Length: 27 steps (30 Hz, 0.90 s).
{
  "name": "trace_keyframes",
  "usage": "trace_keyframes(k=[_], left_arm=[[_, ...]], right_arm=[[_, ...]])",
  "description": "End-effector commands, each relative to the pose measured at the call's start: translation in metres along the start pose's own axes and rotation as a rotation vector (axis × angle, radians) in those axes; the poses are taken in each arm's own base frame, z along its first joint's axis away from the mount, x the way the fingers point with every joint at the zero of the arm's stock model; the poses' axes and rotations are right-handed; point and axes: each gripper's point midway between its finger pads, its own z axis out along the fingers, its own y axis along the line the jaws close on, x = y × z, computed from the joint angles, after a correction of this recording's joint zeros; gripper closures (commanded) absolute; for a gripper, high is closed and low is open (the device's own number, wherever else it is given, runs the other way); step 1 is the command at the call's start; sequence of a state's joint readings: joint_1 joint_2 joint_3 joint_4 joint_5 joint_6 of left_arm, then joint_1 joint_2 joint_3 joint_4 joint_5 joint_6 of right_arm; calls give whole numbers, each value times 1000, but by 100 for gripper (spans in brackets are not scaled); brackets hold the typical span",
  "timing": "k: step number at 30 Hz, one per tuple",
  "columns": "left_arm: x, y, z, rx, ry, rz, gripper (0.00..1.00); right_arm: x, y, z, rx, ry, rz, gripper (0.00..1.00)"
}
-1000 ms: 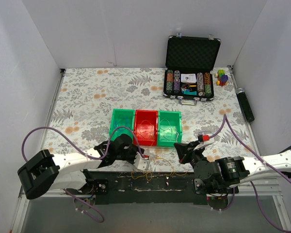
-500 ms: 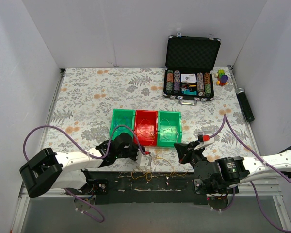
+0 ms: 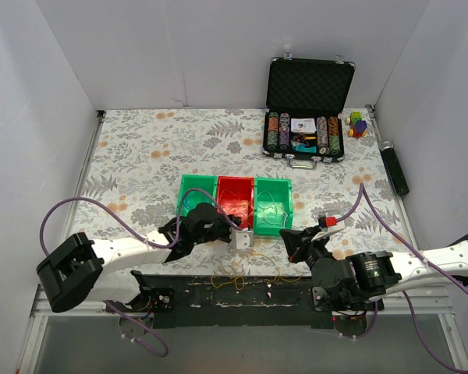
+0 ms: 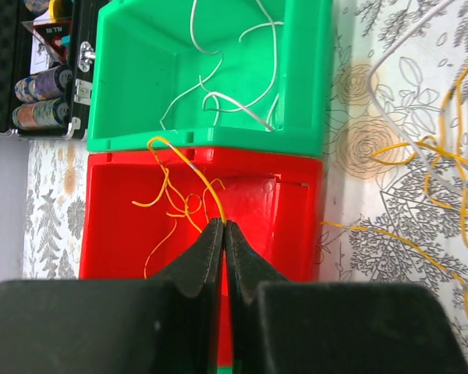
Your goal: Untangle the cables
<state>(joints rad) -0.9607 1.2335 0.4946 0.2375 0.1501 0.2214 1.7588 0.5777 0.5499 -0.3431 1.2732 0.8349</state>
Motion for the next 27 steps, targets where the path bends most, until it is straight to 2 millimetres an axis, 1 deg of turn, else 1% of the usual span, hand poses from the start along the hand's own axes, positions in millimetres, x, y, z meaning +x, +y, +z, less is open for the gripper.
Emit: trace_keyframes(k=[1,5,7,9,11,14,19,20,21,22,25,27], left_arm=[[-2,19,6,-83,5,3,100],[15,18,14,-78,75,-9,100],[29,17,19,-67,130,-24,100],[38,18,23,-59,170,-31,100],[41,21,27,-56,181,-50,100],[38,26,32,-60,180,-55,100],[39,25,36,-43,196,-68,100],[38,26,35,-37,193,-76,81],[34,27,34,-34,184,-80,61],[31,29,32,-36,176,-88,50],[20,34,25,-23,159,-95,37],[13,37,18,-25,142,-107,34]], right_arm=[[16,58,-53,-294,112,2,99],[17,58,-53,-293,113,6,99],[17,58,-53,-295,114,8,99],[17,58,-53,-295,113,6,99],[18,57,-53,-293,114,8,99],[19,56,-53,-293,113,12,99],[21,54,-52,-291,111,12,99],[20,53,-52,-291,110,16,99],[20,53,-52,-291,110,17,99],[20,52,-52,-291,110,19,99],[20,52,-52,-292,109,17,99],[20,51,-52,-290,106,16,99]])
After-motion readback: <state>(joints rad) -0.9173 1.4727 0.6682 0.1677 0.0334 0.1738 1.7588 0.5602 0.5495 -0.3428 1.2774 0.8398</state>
